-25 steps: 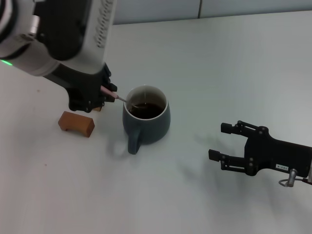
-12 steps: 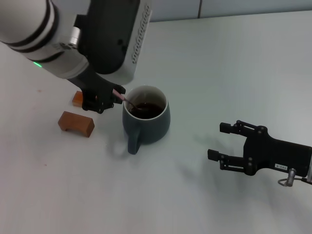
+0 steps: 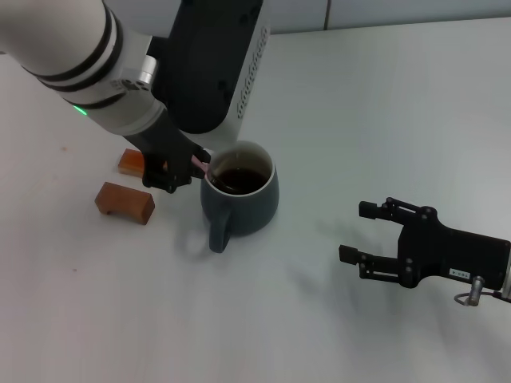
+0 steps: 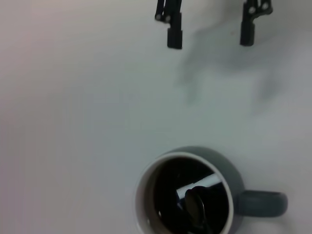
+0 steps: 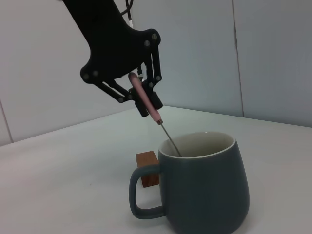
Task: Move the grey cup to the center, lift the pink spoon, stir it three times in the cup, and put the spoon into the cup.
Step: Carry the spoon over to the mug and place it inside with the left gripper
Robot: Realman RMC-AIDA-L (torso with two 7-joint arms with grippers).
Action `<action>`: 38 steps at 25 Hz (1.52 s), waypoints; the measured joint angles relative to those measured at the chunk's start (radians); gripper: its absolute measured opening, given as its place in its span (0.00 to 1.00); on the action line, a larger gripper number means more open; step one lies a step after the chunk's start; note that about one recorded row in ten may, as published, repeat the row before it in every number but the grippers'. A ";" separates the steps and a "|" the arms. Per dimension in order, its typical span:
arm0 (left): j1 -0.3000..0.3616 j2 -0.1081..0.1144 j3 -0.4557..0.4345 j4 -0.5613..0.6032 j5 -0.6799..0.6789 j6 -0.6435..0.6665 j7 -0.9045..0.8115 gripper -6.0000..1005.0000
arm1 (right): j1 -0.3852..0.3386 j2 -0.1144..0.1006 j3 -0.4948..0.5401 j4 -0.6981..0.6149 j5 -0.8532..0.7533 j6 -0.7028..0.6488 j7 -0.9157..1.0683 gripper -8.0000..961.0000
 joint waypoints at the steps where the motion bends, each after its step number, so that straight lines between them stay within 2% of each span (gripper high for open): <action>1: 0.000 0.000 0.002 0.000 -0.007 0.000 0.000 0.14 | 0.000 0.000 0.000 0.000 0.000 0.000 0.000 0.86; 9: -0.010 -0.001 0.003 0.001 -0.055 -0.011 0.001 0.13 | 0.000 0.000 -0.001 0.000 0.000 0.000 0.000 0.86; 15: -0.020 -0.002 0.006 -0.023 -0.030 -0.056 -0.012 0.13 | 0.002 0.000 -0.003 0.000 0.000 0.000 0.000 0.86; 20: -0.039 -0.002 0.006 -0.040 0.008 -0.024 -0.048 0.14 | 0.003 0.000 -0.005 0.000 0.000 0.000 0.000 0.86; 29: -0.036 -0.002 0.010 -0.009 -0.008 0.033 -0.059 0.14 | 0.003 0.000 -0.006 0.000 0.000 -0.004 0.003 0.86; 38: -0.030 -0.002 0.038 -0.017 -0.028 -0.037 -0.072 0.13 | -0.002 0.000 -0.007 0.000 -0.001 -0.007 0.005 0.86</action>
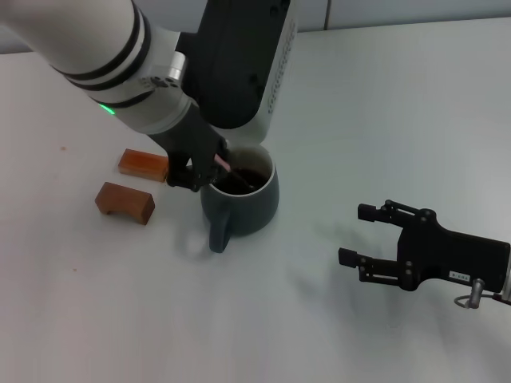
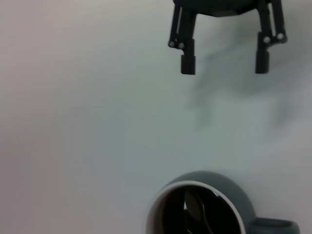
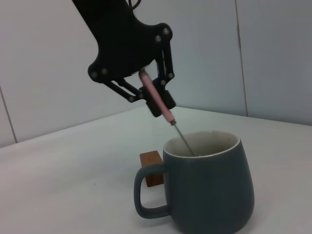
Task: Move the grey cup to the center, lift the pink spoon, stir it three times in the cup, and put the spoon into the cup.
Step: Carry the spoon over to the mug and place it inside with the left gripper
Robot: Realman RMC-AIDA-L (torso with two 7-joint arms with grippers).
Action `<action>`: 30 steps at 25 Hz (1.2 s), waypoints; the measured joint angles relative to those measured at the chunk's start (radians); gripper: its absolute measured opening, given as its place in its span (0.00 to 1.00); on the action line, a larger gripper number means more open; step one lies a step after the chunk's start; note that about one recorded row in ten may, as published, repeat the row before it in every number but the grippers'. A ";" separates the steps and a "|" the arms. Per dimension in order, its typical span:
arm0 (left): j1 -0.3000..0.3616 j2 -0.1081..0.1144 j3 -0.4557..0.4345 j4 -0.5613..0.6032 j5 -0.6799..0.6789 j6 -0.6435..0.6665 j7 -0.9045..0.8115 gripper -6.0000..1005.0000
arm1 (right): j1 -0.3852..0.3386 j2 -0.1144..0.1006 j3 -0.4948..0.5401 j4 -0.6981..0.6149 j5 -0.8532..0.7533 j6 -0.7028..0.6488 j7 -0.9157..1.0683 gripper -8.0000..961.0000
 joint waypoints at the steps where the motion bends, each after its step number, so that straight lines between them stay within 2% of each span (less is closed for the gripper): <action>1: 0.000 0.000 0.002 -0.001 -0.001 -0.007 -0.002 0.14 | -0.001 0.000 -0.001 0.000 0.000 0.000 0.000 0.86; 10: 0.002 0.000 0.003 -0.008 0.059 -0.042 -0.033 0.14 | -0.001 0.000 -0.001 0.000 -0.002 -0.002 0.000 0.86; 17: 0.002 0.000 0.001 0.002 0.060 0.046 -0.041 0.13 | -0.001 0.000 -0.001 0.000 -0.003 -0.002 -0.001 0.86; 21: 0.002 0.000 0.003 0.005 0.033 0.054 -0.038 0.14 | -0.001 0.000 -0.001 0.001 -0.004 -0.002 -0.001 0.86; 30: 0.004 0.000 0.007 -0.013 0.008 -0.039 -0.042 0.13 | -0.001 0.000 -0.001 0.002 -0.005 -0.002 -0.001 0.86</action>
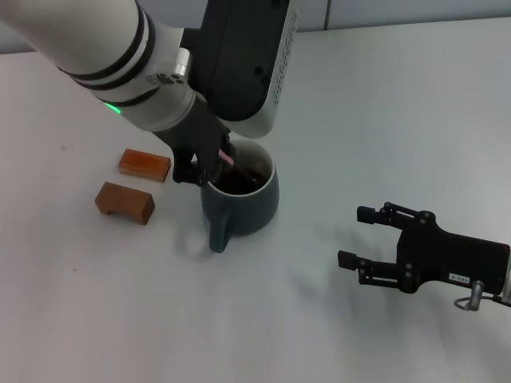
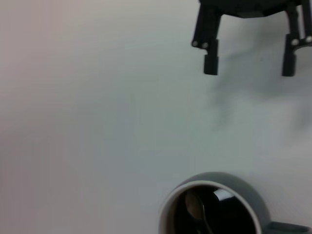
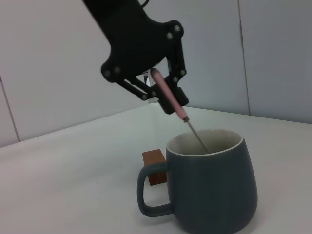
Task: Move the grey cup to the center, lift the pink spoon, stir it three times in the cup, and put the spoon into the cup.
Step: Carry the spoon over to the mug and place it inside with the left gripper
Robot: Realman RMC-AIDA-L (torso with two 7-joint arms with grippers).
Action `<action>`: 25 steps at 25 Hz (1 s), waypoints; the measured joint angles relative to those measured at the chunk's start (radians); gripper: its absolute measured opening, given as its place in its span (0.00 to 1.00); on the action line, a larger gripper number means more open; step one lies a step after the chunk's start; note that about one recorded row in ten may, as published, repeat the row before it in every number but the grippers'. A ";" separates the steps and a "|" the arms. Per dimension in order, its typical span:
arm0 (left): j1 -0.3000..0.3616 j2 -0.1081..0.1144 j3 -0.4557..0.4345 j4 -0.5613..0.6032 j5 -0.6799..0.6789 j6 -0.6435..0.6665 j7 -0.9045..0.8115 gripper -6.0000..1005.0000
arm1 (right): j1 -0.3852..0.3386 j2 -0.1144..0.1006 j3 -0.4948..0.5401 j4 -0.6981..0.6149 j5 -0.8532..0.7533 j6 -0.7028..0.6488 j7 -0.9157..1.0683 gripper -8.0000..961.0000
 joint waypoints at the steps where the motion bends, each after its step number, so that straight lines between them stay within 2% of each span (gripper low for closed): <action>1: 0.000 0.000 0.000 -0.004 0.006 -0.005 -0.001 0.13 | 0.000 0.000 0.000 0.000 0.000 0.000 0.000 0.86; 8: -0.005 0.000 -0.001 -0.017 0.071 0.041 -0.019 0.14 | 0.003 0.000 0.000 0.000 0.000 0.001 0.002 0.86; 14: -0.006 0.000 -0.003 0.000 0.025 0.087 -0.011 0.13 | 0.006 0.000 0.000 0.004 0.000 0.002 0.005 0.86; 25: 0.013 0.000 0.021 -0.007 0.010 0.004 -0.062 0.14 | 0.006 0.000 0.000 0.005 0.000 0.000 0.006 0.86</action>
